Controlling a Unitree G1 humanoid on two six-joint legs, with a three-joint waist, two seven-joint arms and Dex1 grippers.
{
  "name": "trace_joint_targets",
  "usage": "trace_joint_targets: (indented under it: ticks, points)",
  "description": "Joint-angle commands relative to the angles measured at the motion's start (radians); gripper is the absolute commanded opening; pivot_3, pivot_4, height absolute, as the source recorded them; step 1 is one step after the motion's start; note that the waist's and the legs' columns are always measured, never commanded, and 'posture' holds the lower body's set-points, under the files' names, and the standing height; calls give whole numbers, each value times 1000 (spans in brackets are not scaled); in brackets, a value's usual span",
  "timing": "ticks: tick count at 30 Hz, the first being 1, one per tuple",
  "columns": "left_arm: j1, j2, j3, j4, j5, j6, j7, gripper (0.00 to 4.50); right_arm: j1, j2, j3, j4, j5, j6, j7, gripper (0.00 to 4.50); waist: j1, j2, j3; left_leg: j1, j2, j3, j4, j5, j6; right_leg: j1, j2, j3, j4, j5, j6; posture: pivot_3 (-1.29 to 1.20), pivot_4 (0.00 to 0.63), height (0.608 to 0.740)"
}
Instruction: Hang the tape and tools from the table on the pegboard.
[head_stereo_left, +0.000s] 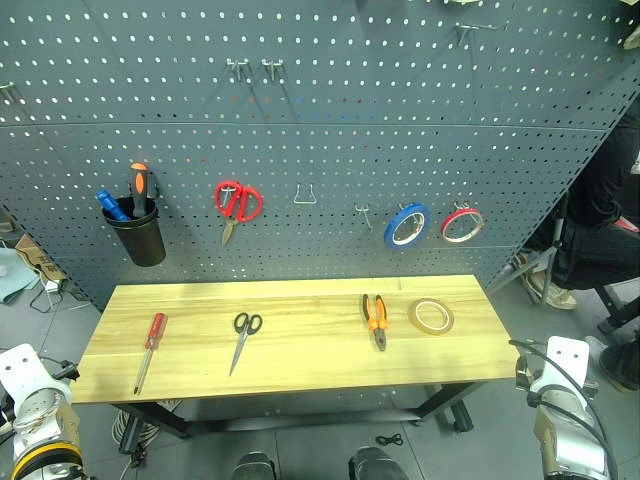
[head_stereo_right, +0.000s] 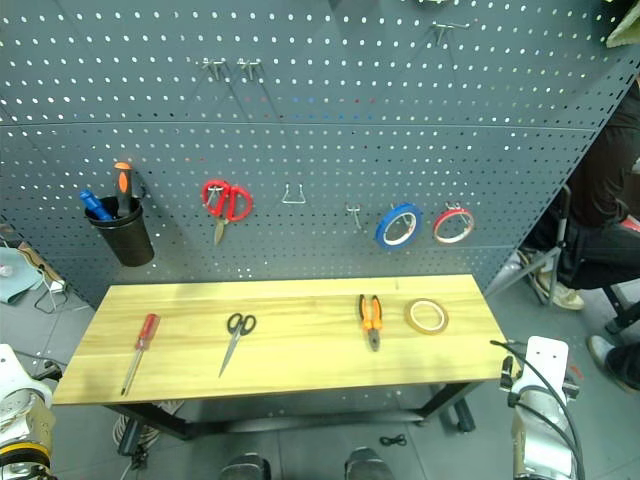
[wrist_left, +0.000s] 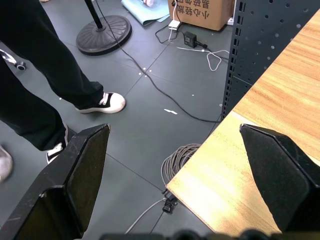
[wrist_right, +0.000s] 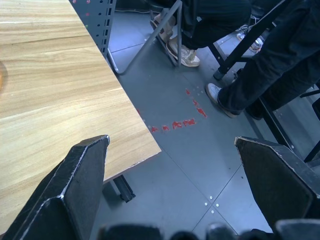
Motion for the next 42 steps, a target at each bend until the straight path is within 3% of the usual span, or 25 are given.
trace_joint_targets:
  ticks: [1,8,13,17,24,29,34,37,42]
  points:
    - [0,12,8,-43,3,7,14,4421,-11,-21,-12,-37,-4,0,3,4500,0,0,0,0,0,0,0,0,0,0,0,0,0,0,0,150,47,739]
    - [-3,10,-12,-69,13,7,3,4421,-14,-30,-2,-32,-9,-10,12,4500,0,0,0,0,0,0,0,0,0,0,0,0,0,0,0,160,47,739]
    - [24,-3,-28,-170,-9,34,-88,4421,-10,-52,55,-96,4,19,108,4500,1,2,3,0,0,0,0,0,0,0,0,0,0,0,0,155,65,739]
    - [80,-20,-69,-339,-41,98,-238,4421,0,-83,90,-190,38,83,212,4500,0,4,9,0,0,0,0,0,0,0,0,0,0,0,0,145,98,739]
    - [184,-23,-314,-817,-107,317,-558,4421,9,-247,228,-267,36,111,474,4500,9,5,47,-1,0,0,2,0,0,-1,0,1,-1,0,0,133,144,739]
    - [131,11,-526,-1032,-131,375,-809,4421,-72,-344,301,-174,38,77,632,4500,15,5,88,-3,-1,0,4,1,2,0,0,3,-1,0,0,115,201,739]
    - [0,-22,-660,-1115,-170,376,-981,4421,-194,-388,384,-74,20,59,741,4500,14,5,134,-4,-1,0,6,5,7,0,1,4,1,1,1,91,254,739]
    - [-96,-69,-745,-1123,-172,342,-1079,4421,-335,-372,436,54,2,50,782,4500,10,8,163,-7,-2,0,7,5,8,-2,1,5,1,2,3,77,279,739]
    - [-181,-130,-789,-1064,-147,275,-1147,4421,-518,-350,501,321,-54,-55,817,4500,6,8,199,-15,-2,-3,8,3,11,-4,2,5,-1,7,19,64,324,739]
